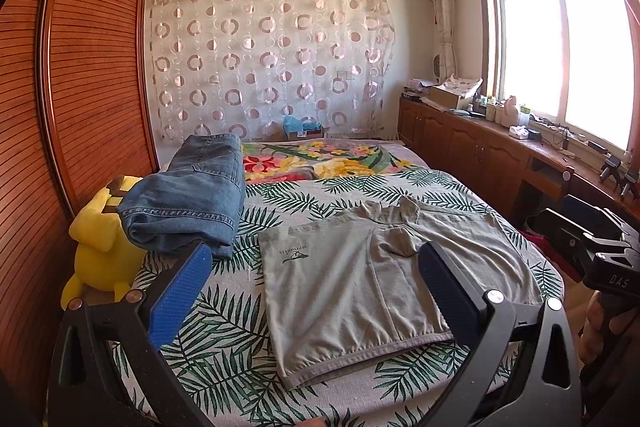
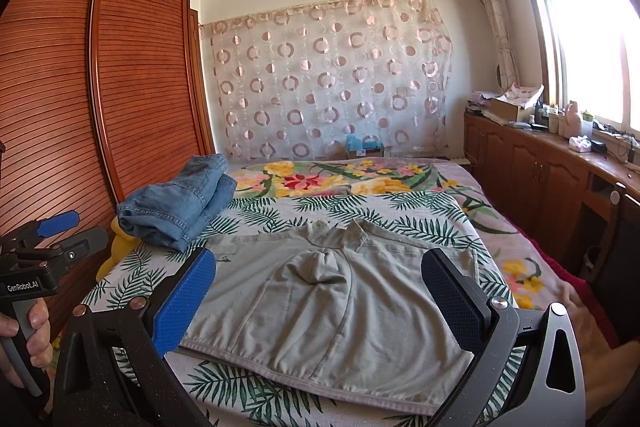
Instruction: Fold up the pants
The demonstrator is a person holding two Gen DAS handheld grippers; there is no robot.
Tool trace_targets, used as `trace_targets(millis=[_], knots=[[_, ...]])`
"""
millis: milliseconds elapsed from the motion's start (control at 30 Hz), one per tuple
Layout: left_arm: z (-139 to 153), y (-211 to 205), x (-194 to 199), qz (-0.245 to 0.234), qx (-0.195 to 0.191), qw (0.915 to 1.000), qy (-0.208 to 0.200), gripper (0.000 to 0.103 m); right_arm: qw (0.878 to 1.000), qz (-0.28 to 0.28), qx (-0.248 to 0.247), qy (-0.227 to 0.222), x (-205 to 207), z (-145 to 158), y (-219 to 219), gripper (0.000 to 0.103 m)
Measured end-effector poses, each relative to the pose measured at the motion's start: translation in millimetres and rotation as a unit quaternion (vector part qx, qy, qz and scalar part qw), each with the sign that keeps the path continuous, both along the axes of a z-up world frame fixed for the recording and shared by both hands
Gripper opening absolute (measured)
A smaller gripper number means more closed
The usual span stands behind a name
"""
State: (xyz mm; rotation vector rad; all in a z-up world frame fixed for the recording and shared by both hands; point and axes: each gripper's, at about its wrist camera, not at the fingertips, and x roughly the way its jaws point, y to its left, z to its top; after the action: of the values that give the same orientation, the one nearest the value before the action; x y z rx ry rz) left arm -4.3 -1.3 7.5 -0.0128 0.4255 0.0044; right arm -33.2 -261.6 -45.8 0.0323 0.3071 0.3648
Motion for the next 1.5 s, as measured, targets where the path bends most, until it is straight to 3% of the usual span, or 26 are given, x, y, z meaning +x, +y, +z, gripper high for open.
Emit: trace_targets(millis=[1233, 1500], knots=[[0, 0, -1, 0.0, -0.001, 1.0, -0.001, 0.103, 1.0, -0.002, 0.001, -0.001, 0, 0, -3, 0.103], [-11, 0, 2, 0.001, -0.005, 1.0, 0.007, 0.103, 1.0, -0.003, 0.0, 0.003, 2, -4, -4, 0.103]])
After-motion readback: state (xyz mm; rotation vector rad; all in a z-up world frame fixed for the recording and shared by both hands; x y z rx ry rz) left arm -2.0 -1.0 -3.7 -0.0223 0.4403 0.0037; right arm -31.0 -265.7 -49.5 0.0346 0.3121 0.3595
